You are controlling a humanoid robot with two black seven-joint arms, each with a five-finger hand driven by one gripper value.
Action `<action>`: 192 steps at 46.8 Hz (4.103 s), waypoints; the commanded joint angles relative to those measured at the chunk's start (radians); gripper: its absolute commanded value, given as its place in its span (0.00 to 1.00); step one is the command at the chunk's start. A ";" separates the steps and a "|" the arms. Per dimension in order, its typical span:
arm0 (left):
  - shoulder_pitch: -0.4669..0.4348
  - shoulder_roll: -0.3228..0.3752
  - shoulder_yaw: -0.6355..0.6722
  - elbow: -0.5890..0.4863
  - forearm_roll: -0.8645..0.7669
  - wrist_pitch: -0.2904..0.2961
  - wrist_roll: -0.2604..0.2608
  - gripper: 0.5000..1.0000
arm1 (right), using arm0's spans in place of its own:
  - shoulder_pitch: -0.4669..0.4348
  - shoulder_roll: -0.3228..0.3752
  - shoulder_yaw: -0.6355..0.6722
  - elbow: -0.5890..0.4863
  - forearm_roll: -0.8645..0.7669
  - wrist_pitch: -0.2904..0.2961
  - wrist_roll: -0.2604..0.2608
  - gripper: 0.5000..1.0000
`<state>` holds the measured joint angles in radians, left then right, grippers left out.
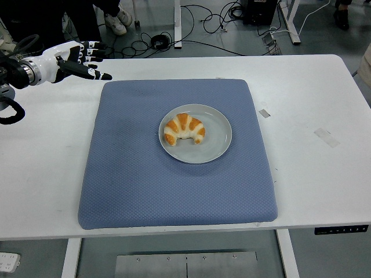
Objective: Place the bread on the table
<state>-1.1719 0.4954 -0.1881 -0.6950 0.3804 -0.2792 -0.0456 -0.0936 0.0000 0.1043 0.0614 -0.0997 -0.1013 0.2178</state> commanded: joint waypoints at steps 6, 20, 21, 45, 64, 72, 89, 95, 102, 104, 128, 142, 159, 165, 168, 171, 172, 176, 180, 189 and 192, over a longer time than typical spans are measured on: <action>0.000 0.000 -0.001 0.000 0.000 -0.002 0.000 0.93 | 0.000 0.000 0.000 0.000 0.000 0.000 0.000 1.00; 0.009 -0.001 -0.001 0.003 0.000 0.000 -0.002 0.93 | 0.000 0.000 0.000 0.000 0.000 0.000 0.000 1.00; 0.009 -0.001 -0.001 0.006 0.000 0.000 -0.002 0.93 | 0.000 0.000 0.000 0.000 0.000 0.000 0.000 1.00; 0.020 -0.025 -0.001 0.012 0.000 -0.008 -0.034 0.94 | 0.000 0.000 0.000 0.000 0.000 0.000 0.000 1.00; 0.020 -0.028 -0.031 0.026 0.000 -0.011 -0.039 0.95 | 0.000 0.000 0.000 0.000 0.000 0.000 0.000 1.00; 0.018 -0.028 -0.031 0.026 0.000 -0.003 -0.039 0.95 | 0.000 0.000 0.000 0.000 0.000 0.000 0.000 1.00; -0.020 -0.046 -0.017 0.026 0.015 0.000 -0.036 0.94 | 0.000 0.000 0.000 0.000 0.000 0.000 0.000 1.00; -0.048 -0.054 -0.002 0.026 0.020 0.000 -0.030 0.94 | 0.000 0.000 0.000 0.000 0.000 0.000 0.000 1.00; -0.100 -0.081 0.062 0.028 0.020 0.000 -0.027 0.94 | 0.000 0.000 0.000 0.000 0.000 0.000 0.000 1.00; -0.113 -0.084 0.085 0.026 0.020 0.000 -0.027 0.94 | 0.000 0.000 0.000 0.000 0.000 0.000 0.000 1.00; -0.201 -0.159 0.162 0.026 0.130 -0.003 -0.028 0.94 | 0.000 0.000 0.000 0.000 0.000 0.000 0.000 1.00; -0.244 -0.218 0.162 0.025 0.276 -0.011 -0.030 0.94 | 0.000 0.000 0.000 0.000 0.000 0.000 0.000 1.00; -0.250 -0.281 0.217 0.009 0.403 -0.011 -0.037 0.93 | 0.000 0.000 0.000 0.000 0.000 0.000 0.000 1.00; -0.265 -0.301 0.239 0.009 0.420 -0.011 -0.037 0.93 | 0.000 0.000 0.000 0.000 0.000 0.000 0.000 1.00; -0.276 -0.316 0.249 0.009 0.420 -0.011 -0.039 0.93 | 0.000 0.000 0.000 0.000 0.000 0.000 0.000 1.00; -0.287 -0.327 0.253 0.009 0.420 -0.011 -0.039 0.93 | 0.000 0.000 0.000 0.000 0.000 0.000 0.000 1.00; -0.290 -0.328 0.254 0.009 0.420 -0.011 -0.039 0.93 | 0.000 0.000 0.000 0.000 0.000 0.000 0.000 1.00; -0.302 -0.347 0.266 0.002 0.420 -0.011 -0.039 0.92 | 0.000 0.000 0.000 0.000 0.000 0.000 0.000 1.00; -0.313 -0.353 0.291 -0.014 0.420 -0.011 -0.039 0.88 | 0.000 0.000 0.000 0.000 0.000 0.000 0.000 1.00; -0.322 -0.354 0.305 -0.064 0.422 -0.014 -0.031 0.88 | 0.000 0.000 0.000 0.000 0.000 0.000 0.000 1.00; -0.328 -0.353 0.328 -0.096 0.420 -0.014 -0.027 0.88 | 0.000 0.000 0.000 0.000 0.000 0.000 0.000 1.00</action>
<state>-1.4949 0.1414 0.1213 -0.7660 0.8012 -0.2923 -0.0770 -0.0936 0.0000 0.1043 0.0614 -0.0997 -0.1013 0.2178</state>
